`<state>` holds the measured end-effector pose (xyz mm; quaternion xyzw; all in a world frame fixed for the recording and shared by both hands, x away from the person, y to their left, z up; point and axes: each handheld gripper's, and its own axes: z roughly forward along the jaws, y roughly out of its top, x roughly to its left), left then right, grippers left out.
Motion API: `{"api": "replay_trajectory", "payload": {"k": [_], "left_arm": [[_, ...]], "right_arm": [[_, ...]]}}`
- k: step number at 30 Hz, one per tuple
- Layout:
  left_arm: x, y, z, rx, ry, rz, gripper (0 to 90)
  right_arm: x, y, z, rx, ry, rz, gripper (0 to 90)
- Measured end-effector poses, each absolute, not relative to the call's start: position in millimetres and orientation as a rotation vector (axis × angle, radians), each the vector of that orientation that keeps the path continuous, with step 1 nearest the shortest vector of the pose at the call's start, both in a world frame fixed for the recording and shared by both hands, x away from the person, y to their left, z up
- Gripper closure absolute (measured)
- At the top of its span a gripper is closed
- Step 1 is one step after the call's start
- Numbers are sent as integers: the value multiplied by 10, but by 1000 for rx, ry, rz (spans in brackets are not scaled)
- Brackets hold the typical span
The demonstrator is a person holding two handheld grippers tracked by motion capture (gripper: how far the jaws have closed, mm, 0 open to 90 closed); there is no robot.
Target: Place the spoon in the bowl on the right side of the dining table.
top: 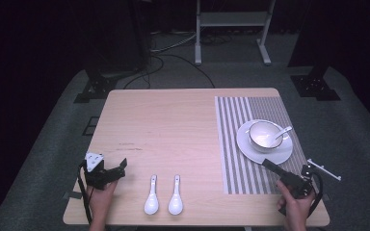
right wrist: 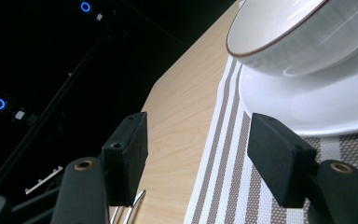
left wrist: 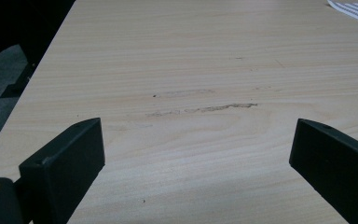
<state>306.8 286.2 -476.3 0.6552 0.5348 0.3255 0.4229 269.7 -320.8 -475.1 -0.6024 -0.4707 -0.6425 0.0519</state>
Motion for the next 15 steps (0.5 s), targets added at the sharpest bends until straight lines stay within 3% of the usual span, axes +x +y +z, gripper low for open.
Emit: {"api": "replay_trajectory", "payload": {"k": [15], "left_arm": [[3068,2861,-4764,1639,1338,816,20]], "right_arm": [[2567,-3100,-4802,-1795,-1461,-1945,372]]}}
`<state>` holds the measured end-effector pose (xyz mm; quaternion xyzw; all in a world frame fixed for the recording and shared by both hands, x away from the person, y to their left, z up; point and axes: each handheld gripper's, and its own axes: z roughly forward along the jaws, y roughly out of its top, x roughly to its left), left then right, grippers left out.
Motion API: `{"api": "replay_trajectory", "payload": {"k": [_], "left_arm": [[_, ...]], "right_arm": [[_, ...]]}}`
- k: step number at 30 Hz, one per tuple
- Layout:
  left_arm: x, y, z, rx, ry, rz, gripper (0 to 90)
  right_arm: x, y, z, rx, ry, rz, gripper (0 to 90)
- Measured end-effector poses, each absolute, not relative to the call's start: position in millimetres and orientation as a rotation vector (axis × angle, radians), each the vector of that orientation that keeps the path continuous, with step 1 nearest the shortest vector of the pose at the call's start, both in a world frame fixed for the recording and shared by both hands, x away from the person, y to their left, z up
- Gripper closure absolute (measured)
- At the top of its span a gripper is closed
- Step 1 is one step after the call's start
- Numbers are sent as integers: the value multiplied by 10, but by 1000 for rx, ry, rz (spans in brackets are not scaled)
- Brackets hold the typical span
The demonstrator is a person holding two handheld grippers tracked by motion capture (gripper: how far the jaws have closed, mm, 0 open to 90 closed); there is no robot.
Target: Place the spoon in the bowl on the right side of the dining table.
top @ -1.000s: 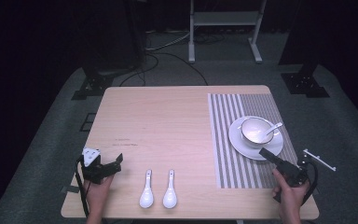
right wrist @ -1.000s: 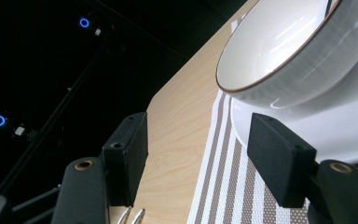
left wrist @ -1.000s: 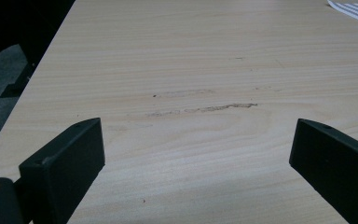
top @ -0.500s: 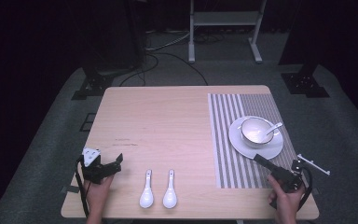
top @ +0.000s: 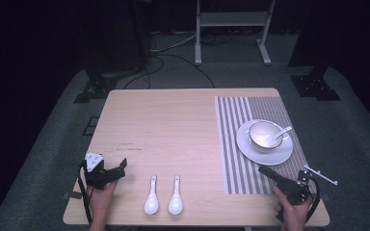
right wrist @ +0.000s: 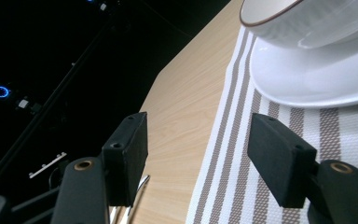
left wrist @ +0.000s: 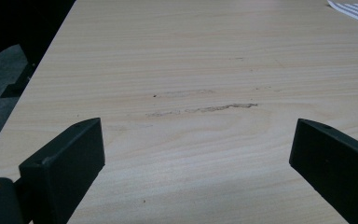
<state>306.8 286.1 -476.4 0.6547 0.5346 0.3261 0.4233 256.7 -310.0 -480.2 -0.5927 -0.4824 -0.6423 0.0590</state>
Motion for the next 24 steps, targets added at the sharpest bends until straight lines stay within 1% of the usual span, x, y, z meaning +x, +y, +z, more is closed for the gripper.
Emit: {"api": "replay_trajectory", "payload": {"k": [10,24], "left_arm": [[3067,2862,-4762,1640,1338,815,20],[3067,2859,-4763,1639,1337,817,20]], "right_arm": [[2442,-3014,-4850,-1760,-1451,-1954,371],[2291,-3053,-4943,-1786,-1490,-1961,365]]}}
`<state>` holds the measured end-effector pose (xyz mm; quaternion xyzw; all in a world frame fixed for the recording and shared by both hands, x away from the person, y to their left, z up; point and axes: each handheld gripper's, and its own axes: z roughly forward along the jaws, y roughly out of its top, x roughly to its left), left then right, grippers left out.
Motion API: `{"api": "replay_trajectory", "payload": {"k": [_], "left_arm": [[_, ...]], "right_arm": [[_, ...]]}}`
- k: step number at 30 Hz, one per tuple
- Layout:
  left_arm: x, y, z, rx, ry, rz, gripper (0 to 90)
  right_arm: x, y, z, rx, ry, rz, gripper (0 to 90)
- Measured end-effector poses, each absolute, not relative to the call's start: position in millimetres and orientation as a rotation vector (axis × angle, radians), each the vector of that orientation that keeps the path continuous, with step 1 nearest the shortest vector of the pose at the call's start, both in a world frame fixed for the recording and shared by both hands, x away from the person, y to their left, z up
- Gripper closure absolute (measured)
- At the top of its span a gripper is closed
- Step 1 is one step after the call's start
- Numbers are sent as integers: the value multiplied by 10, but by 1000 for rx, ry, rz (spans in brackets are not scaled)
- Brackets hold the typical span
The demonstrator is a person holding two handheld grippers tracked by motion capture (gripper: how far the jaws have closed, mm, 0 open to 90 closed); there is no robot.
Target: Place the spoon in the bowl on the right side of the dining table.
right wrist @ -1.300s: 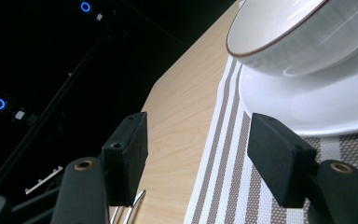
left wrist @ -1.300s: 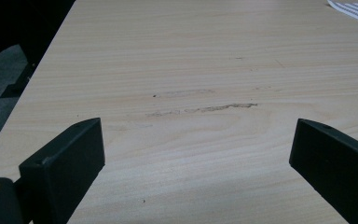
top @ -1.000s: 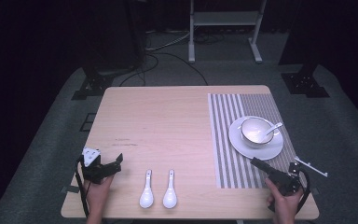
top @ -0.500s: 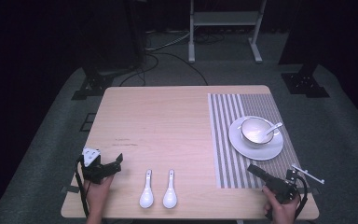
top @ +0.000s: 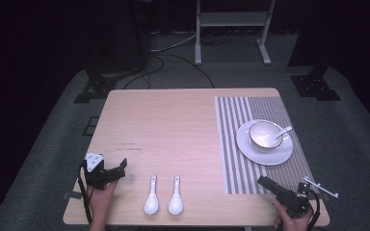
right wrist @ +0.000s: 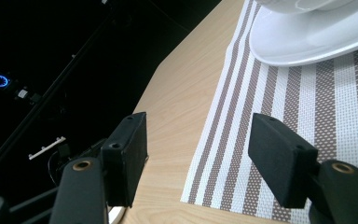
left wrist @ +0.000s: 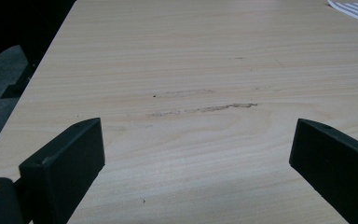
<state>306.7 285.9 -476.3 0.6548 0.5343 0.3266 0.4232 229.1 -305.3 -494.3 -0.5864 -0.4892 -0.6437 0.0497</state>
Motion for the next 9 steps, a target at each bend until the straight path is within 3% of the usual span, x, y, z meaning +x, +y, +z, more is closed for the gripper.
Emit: {"api": "replay_trajectory", "payload": {"k": [9], "left_arm": [[3071,2859,-4764,1641,1339,816,20]], "right_arm": [[2267,-3026,-4983,-1779,-1502,-1970,364]]}}
